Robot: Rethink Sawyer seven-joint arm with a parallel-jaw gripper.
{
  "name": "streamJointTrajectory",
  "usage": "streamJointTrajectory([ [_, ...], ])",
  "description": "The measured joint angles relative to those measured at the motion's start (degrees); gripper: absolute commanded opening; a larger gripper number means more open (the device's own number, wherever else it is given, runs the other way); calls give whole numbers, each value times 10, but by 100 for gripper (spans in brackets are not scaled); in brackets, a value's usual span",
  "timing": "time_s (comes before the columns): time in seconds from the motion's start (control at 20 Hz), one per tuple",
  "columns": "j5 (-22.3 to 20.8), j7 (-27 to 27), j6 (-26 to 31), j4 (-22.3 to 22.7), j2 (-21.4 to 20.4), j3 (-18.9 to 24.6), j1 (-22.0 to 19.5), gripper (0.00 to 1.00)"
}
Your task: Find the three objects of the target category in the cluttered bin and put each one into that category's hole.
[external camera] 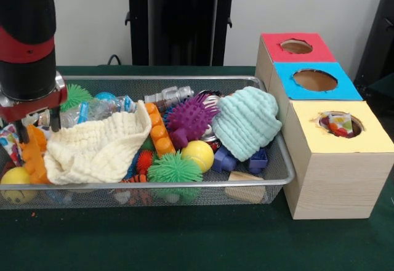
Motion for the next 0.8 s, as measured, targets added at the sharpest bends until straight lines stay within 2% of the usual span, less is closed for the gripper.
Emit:
streamJointTrajectory([
  [0.8,0,0,-3,0,1,1,-14,100],
])
